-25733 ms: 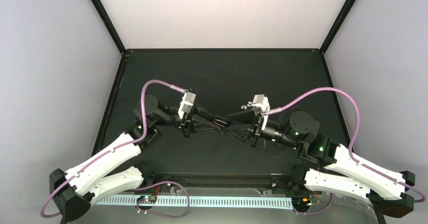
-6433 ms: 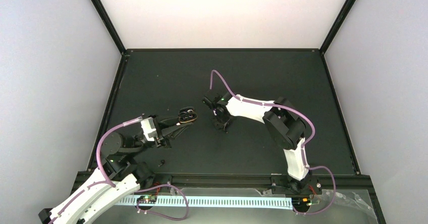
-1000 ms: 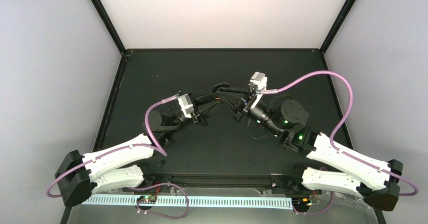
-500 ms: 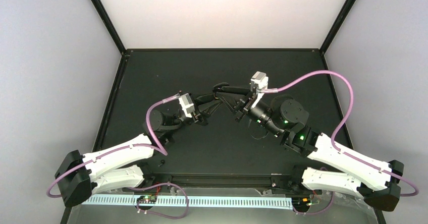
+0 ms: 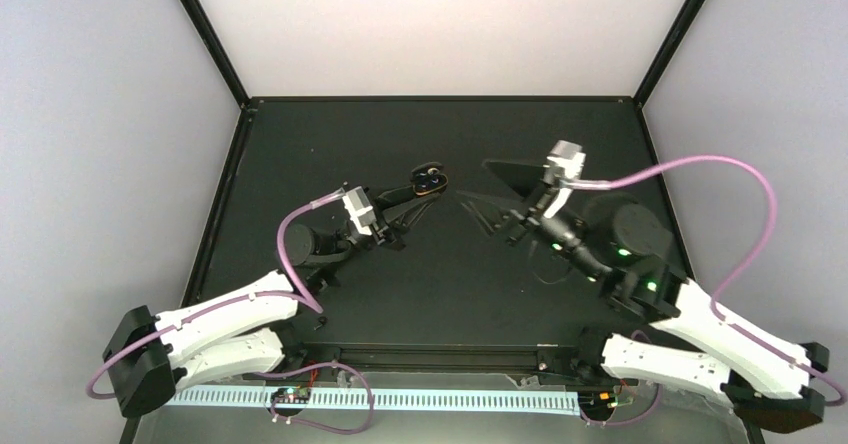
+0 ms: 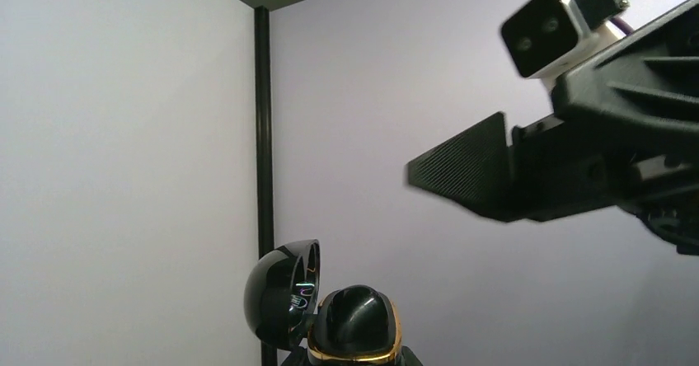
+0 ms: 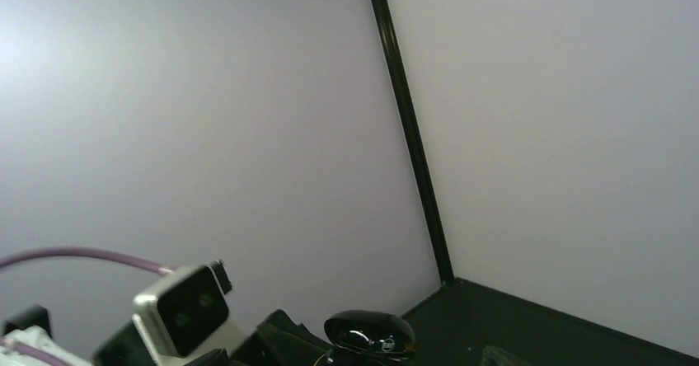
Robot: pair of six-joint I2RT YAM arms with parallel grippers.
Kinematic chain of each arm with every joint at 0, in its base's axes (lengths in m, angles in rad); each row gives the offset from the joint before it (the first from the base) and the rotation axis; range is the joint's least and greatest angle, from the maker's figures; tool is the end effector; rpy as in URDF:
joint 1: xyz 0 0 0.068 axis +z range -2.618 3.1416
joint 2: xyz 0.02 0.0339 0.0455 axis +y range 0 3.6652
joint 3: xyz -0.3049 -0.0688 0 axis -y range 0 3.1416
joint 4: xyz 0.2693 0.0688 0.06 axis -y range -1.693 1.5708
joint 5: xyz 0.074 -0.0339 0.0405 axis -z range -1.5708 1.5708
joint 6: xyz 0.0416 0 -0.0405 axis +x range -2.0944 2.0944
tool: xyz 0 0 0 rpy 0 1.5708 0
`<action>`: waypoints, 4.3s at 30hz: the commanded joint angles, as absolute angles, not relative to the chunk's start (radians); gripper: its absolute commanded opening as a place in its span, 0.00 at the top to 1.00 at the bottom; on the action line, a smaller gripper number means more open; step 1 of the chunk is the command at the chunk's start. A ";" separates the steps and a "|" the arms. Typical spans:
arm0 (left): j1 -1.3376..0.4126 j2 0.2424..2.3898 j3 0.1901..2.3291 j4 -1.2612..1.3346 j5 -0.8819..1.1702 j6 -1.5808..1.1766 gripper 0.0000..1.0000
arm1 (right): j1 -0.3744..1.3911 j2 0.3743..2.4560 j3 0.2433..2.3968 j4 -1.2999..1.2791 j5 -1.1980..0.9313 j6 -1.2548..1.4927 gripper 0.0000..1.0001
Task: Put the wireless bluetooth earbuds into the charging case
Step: Move the earbud to the center of the board.
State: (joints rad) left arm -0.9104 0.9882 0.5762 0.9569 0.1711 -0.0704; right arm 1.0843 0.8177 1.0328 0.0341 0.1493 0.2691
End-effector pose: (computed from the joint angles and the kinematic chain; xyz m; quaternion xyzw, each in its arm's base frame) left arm 0.1302 -0.1792 0.3748 0.2674 0.4161 -0.4459 0.7461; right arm 0.0865 0.1503 0.4804 -0.1886 0.5852 0.4573 0.6425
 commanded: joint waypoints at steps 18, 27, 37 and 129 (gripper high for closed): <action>-0.914 0.281 0.607 0.105 -0.101 -0.110 0.98 | 1.149 1.185 0.849 -0.130 -0.136 0.419 0.29; -0.914 0.082 0.671 -0.144 -0.163 -0.090 0.99 | 1.321 1.776 1.196 -0.150 -0.144 0.385 0.39; -0.914 -0.031 0.680 -0.232 -0.196 -0.051 0.98 | 1.372 2.041 1.429 -0.145 -0.075 0.418 0.49; -0.914 0.048 0.601 -0.134 -0.169 0.001 0.98 | 1.237 1.754 1.051 -0.320 0.292 0.721 0.58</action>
State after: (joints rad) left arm -0.9104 0.0132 0.5957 -0.2062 -0.2005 -0.0376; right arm 1.2392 1.7889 1.0836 -0.3046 0.2962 0.5968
